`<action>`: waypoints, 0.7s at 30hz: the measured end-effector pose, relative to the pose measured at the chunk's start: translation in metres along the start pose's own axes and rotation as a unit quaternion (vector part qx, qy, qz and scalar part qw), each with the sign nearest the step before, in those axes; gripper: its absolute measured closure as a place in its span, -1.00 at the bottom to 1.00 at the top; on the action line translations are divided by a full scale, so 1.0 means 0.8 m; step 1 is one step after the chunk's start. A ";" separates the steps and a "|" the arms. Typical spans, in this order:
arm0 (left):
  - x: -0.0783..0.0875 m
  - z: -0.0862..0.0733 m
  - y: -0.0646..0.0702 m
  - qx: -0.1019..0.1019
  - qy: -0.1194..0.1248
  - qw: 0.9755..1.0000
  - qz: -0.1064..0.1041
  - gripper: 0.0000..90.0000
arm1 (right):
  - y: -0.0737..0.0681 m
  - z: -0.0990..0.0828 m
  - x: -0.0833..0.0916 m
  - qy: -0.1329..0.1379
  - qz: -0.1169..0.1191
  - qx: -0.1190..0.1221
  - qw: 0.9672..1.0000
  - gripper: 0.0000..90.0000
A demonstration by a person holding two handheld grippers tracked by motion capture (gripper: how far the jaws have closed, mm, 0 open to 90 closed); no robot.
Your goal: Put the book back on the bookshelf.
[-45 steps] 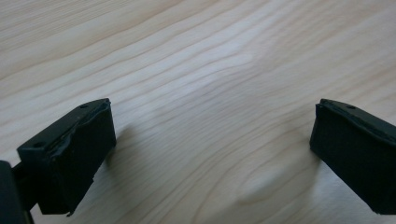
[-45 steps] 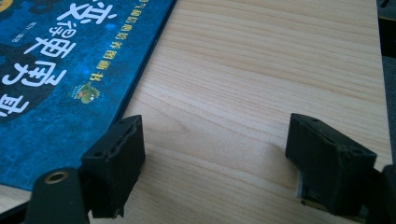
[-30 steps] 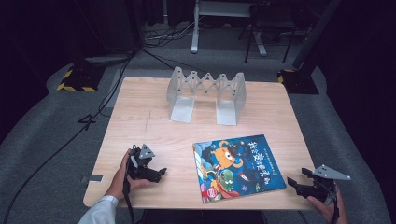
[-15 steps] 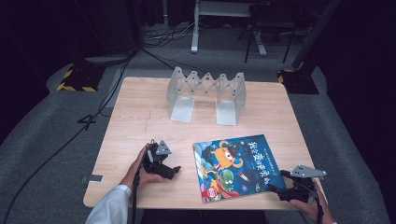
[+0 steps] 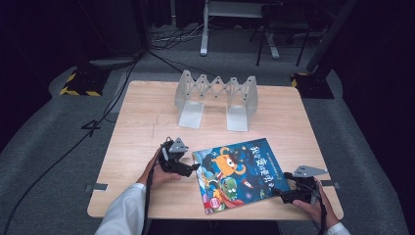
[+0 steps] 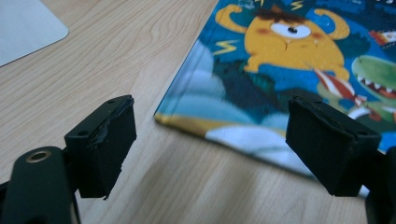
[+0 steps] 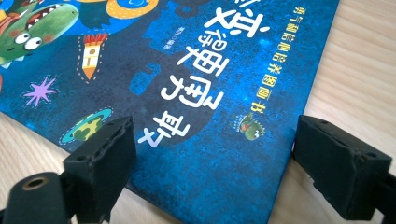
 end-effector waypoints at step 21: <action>0.026 -0.045 -0.015 0.017 -0.045 0.999 -0.015 -0.47 | -0.012 0.075 -0.077 0.002 0.002 0.018 1.000 -0.78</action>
Point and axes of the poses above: each handheld gripper's, and its own axes: x roughly backward along the jaws, z roughly out of its top, y roughly to its right, the point moved 5 cm from there along -x, roughly forward along the jaws, and after that the axes turned 11 degrees about x, right-handed, at the moved point
